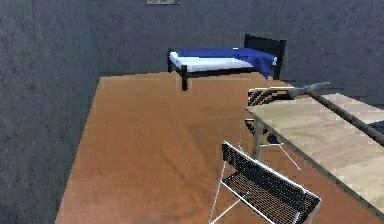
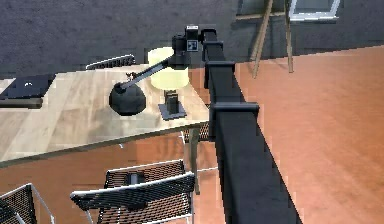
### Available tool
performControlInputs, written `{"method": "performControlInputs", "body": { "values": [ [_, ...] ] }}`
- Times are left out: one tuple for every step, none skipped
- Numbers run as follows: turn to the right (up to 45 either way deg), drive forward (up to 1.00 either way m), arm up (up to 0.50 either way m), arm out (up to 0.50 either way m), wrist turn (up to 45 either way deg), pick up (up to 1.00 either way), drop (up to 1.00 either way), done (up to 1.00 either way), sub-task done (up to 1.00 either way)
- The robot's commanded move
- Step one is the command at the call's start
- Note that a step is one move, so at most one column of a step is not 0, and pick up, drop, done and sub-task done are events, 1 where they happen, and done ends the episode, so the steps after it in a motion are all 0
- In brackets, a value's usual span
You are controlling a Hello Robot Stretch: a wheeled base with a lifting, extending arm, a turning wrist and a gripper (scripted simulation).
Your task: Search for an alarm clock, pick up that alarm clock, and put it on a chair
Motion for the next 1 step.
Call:
{"method": "performControlInputs", "body": {
  "values": [
    [0.0, 0.00, 0.00, -0.10, 0.0, 0.00, 0.00, 0.00, 0.00]
  ]
}}
